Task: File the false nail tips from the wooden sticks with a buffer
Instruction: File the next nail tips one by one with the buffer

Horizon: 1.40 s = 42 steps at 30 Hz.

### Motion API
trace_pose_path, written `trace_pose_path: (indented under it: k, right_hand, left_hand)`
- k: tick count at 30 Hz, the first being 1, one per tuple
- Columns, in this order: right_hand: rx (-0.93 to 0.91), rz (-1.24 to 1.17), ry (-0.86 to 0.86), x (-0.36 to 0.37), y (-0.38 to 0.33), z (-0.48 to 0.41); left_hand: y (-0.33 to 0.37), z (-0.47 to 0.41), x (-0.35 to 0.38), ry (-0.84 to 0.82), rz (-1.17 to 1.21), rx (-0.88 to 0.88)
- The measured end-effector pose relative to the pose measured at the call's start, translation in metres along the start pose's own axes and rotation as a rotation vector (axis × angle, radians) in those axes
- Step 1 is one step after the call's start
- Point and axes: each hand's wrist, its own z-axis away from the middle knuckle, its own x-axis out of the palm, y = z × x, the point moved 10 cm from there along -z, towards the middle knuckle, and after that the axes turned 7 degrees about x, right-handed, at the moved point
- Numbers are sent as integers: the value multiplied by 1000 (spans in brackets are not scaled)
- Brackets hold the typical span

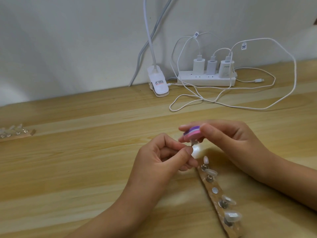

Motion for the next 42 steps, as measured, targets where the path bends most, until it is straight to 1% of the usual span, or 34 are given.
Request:
trace_pose_path:
  k: [1,4,7,16,23,26,29,32,35,39,42]
  right_hand:
    - [-20,12,10,0,-2,1]
    - [12,19,-5,3,2,0]
    - [-59,41,35,-1,-4,1]
    - [-37,43,50,-2,-2,-1]
    - [-58,36,113,-8,-7,-1]
    - [-42,38,84,-5,-5,-2]
    - [-82,29,121,-11,-7,0]
    - [-75,26,78,-6,-5,0]
    - [-111,50,101,-7,-9,2]
    - [2,94,35,1,4,0]
    - [-42,115,38,0,-1,1]
  left_hand:
    - [0,0,0,-1,0,-1]
    - [0,0,-1,-4,-9,5]
    - [2,1,0,-7,-1,13]
    - [1,0,-2,-7,-18,30]
    - [1,0,-2,-12,-30,30]
    - [0,-1,-3,-7,-27,26]
    - [-1,0,-3,-7,-22,18]
    - [-1,0,-3,0,-14,13]
    - [0,-1,-4,17,0,5]
    - [0,-1,-4,19,1,8]
    - [0,-1,-4,21,2,8]
